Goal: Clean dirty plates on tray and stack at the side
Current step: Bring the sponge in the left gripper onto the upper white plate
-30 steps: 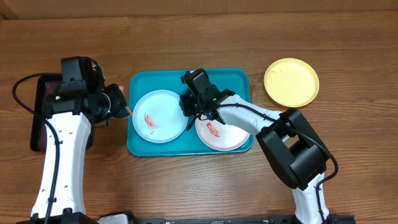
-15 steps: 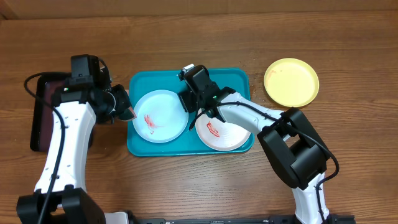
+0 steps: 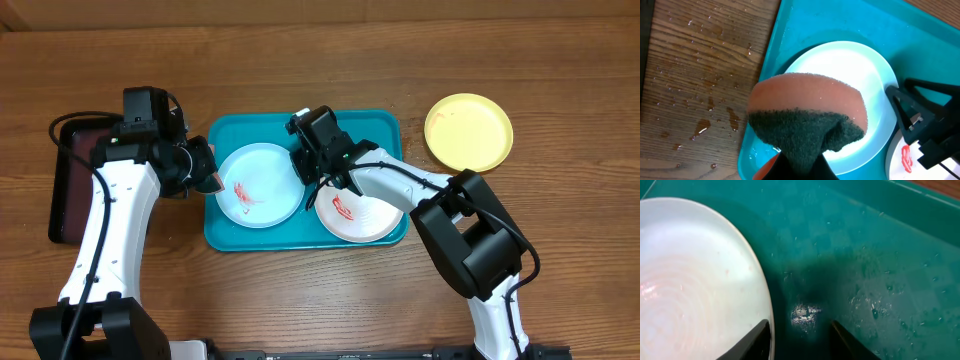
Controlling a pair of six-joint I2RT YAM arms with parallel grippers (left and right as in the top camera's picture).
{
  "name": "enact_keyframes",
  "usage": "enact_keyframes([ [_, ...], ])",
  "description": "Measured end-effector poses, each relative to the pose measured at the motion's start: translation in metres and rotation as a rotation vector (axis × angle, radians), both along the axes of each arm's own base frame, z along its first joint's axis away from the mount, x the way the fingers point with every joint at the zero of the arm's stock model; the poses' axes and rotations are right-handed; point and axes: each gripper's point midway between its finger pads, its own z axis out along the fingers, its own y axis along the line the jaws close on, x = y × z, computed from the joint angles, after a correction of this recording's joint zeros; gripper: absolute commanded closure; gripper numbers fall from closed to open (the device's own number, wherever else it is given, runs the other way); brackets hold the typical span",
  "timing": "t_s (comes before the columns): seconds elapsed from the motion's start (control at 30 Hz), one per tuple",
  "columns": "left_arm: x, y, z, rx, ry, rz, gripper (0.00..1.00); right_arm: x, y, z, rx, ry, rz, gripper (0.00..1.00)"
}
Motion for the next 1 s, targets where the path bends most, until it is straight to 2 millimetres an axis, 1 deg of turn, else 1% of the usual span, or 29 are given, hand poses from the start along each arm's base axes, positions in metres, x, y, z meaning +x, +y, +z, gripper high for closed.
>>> enact_keyframes([
  [0.03,0.0,0.0,0.0,0.0,0.0,0.0,0.96,0.0,0.0,0.0,0.0,0.002,0.002,0.64],
  [0.1,0.0,0.0,0.0,0.0,0.0,0.0,0.96,-0.001,0.0,-0.001,-0.002,0.006,0.002,0.7],
  [0.17,0.0,0.0,0.0,0.0,0.0,0.0,0.96,-0.003,0.0,-0.001,-0.001,0.013,0.003,0.8],
  [0.27,0.0,-0.001,0.0,-0.008,-0.001,-0.003,0.96,-0.005,0.001,-0.002,0.01,0.028,-0.002,0.91],
  [0.4,0.0,-0.008,0.001,-0.035,-0.005,-0.027,0.96,-0.005,0.002,-0.001,0.035,0.054,-0.051,0.92],
  [0.5,0.0,-0.013,0.002,-0.042,-0.008,-0.051,0.96,-0.005,0.002,-0.001,0.058,0.077,-0.096,0.96],
  [0.67,0.002,-0.031,0.003,-0.051,-0.019,-0.105,0.96,-0.006,0.002,-0.001,0.103,0.133,-0.184,0.96],
  [0.87,0.019,-0.056,0.006,-0.055,-0.089,-0.174,0.96,-0.009,0.0,-0.003,0.147,0.215,-0.309,0.96],
  [0.9,0.022,-0.059,0.004,-0.056,-0.095,-0.181,0.96,-0.009,-0.001,-0.003,0.151,0.229,-0.329,0.96],
  [1.0,0.032,-0.067,-0.011,-0.066,-0.085,-0.185,0.96,-0.012,-0.003,-0.005,0.157,0.266,-0.377,0.96],
])
